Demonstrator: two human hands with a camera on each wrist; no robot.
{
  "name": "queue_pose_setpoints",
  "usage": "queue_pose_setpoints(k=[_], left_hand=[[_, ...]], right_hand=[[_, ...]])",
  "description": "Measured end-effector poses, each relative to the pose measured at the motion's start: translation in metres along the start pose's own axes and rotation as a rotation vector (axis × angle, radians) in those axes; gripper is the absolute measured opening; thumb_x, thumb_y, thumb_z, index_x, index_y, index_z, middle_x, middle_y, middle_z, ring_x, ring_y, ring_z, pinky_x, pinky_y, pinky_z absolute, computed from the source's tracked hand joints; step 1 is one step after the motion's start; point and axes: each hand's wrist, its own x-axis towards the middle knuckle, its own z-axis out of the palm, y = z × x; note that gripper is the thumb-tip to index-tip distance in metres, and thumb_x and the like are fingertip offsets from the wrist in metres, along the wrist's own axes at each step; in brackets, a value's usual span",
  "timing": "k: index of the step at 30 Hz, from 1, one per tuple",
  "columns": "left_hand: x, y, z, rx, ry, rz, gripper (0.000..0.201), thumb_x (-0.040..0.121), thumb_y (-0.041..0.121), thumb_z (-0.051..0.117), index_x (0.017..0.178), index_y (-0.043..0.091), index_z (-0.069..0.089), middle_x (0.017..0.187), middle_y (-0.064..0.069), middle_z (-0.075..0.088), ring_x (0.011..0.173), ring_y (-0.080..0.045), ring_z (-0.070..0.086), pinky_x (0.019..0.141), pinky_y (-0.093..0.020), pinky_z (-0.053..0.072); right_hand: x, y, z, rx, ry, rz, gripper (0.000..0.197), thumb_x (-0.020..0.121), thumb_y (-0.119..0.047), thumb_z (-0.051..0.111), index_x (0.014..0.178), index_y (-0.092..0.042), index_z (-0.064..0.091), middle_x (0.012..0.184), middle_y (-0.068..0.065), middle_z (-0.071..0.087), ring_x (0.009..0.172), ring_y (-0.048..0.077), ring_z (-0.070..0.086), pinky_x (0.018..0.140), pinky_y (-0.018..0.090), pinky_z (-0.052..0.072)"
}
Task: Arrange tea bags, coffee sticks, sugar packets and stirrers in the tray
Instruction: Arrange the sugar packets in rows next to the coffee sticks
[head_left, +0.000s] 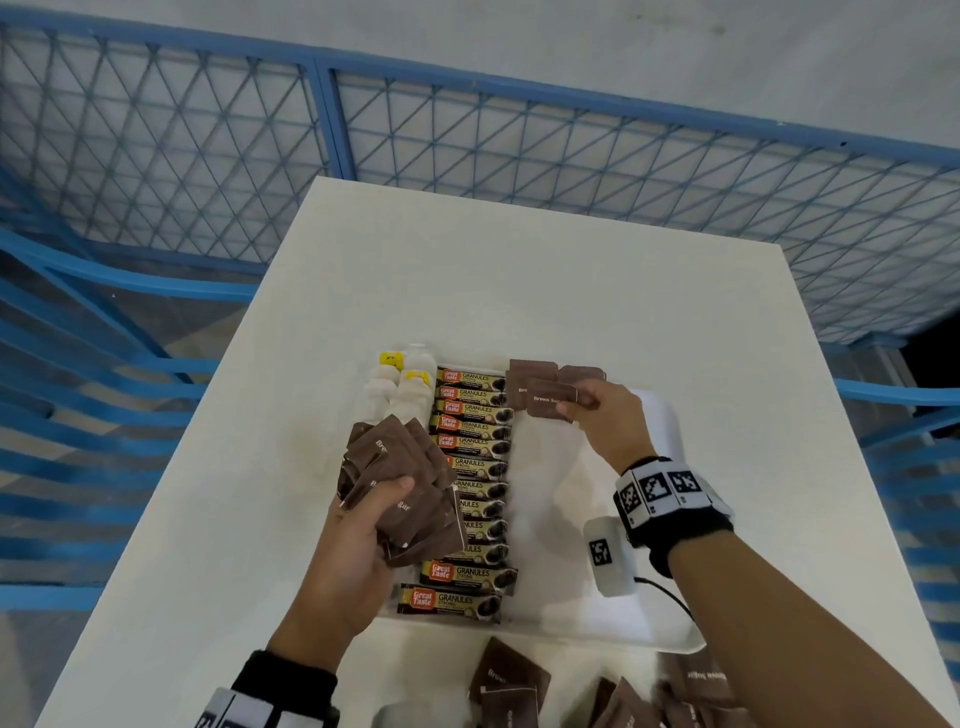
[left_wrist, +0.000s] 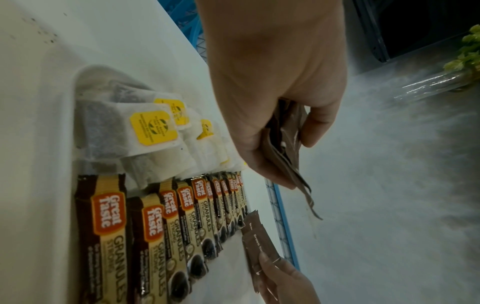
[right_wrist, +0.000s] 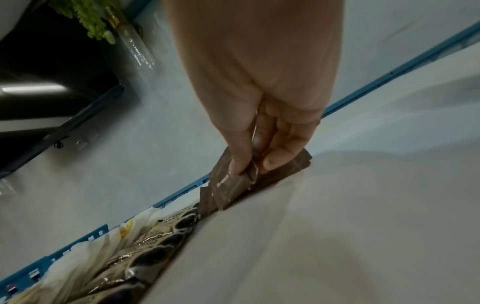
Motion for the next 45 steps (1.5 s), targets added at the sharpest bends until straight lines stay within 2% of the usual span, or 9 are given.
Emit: queue_pose_setpoints(k=[4,8,18,22,24,27,32,37,45], left_hand=[[0.000,0.000,0.000,-0.026,-0.018,-0.006,0.026,0.089,0.002,0.043,0.099,0.017,0.063,0.083,-0.002,0.073,0.074,-0.017,0.071,0.056,-0.034,0.058],[0.001,0.000,-0.003,-0.016,-0.009,-0.007,0.026,0.089,0.003,0.044,0.099,0.018,0.063,0.084,-0.002,0.073,0.076,-0.018,0.071,0.059,-0.035,0.059],[0.003,0.002,0.002,0.038,-0.015,0.021,0.028,0.089,0.000,0.047,0.101,0.018,0.064,0.087,-0.003,0.073,0.079,-0.017,0.072,0.057,-0.033,0.058],[0.004,0.001,0.006,0.078,-0.017,0.038,0.026,0.087,-0.001,0.051,0.103,0.014,0.064,0.093,-0.007,0.071,0.088,-0.022,0.069,0.063,-0.035,0.058],[0.004,0.000,0.008,0.095,-0.004,0.049,0.026,0.083,0.001,0.056,0.104,0.013,0.064,0.094,-0.007,0.071,0.092,-0.025,0.068,0.067,-0.037,0.058],[0.005,-0.001,0.008,0.105,0.020,0.056,0.035,0.072,0.008,0.063,0.106,0.013,0.064,0.094,-0.006,0.072,0.094,-0.027,0.067,0.074,-0.042,0.055],[0.005,-0.003,0.011,0.098,0.025,0.058,0.030,0.082,0.000,0.060,0.109,0.012,0.064,0.091,-0.005,0.073,0.085,-0.023,0.070,0.064,-0.037,0.057],[0.001,-0.002,0.016,0.081,-0.041,0.075,0.036,0.074,0.010,0.063,0.110,0.014,0.064,0.094,-0.005,0.074,0.083,-0.018,0.072,0.060,-0.030,0.057],[-0.007,-0.004,0.016,0.115,-0.050,0.045,0.047,0.072,0.029,0.061,0.117,0.016,0.062,0.106,-0.010,0.071,0.098,-0.025,0.068,0.074,-0.039,0.058]], right_hand=[[0.005,-0.005,0.007,0.069,-0.003,0.001,0.019,0.082,-0.008,0.068,0.100,-0.009,0.063,0.070,-0.004,0.048,0.071,0.011,0.047,0.056,0.000,0.036],[0.006,-0.008,0.015,0.102,0.002,-0.012,0.026,0.079,-0.004,0.070,0.103,-0.005,0.062,0.069,-0.003,0.049,0.072,0.014,0.049,0.055,-0.002,0.037],[0.006,-0.011,0.025,0.022,0.074,-0.069,0.035,0.080,-0.005,0.069,0.111,-0.004,0.053,0.069,-0.005,0.046,0.071,0.001,0.044,0.077,0.023,0.041],[0.005,-0.008,0.028,-0.057,0.130,-0.112,0.045,0.077,-0.012,0.073,0.116,-0.008,0.051,0.102,0.008,0.050,0.104,0.026,0.049,0.094,0.038,0.044],[0.002,-0.007,0.029,-0.070,0.162,-0.141,0.049,0.078,-0.017,0.073,0.120,-0.010,0.050,0.116,0.013,0.045,0.110,0.028,0.045,0.096,0.036,0.043],[-0.010,-0.015,0.028,-0.048,0.205,-0.213,0.040,0.081,-0.027,0.070,0.115,-0.012,0.054,0.111,0.008,0.047,0.105,0.023,0.046,0.094,0.033,0.042],[-0.053,-0.049,0.023,0.126,-0.074,-0.319,0.014,0.090,-0.031,0.058,0.092,-0.018,0.061,0.086,-0.004,0.059,0.078,0.010,0.054,0.067,0.012,0.042],[-0.093,-0.063,0.025,0.392,-0.433,-0.297,0.009,0.081,-0.029,0.069,0.087,-0.027,0.061,0.079,-0.011,0.061,0.073,0.003,0.056,0.066,0.013,0.043],[-0.107,-0.059,0.030,0.509,-0.409,-0.244,0.016,0.079,-0.019,0.074,0.079,-0.025,0.059,0.076,-0.006,0.060,0.073,0.012,0.056,0.069,0.027,0.048]])
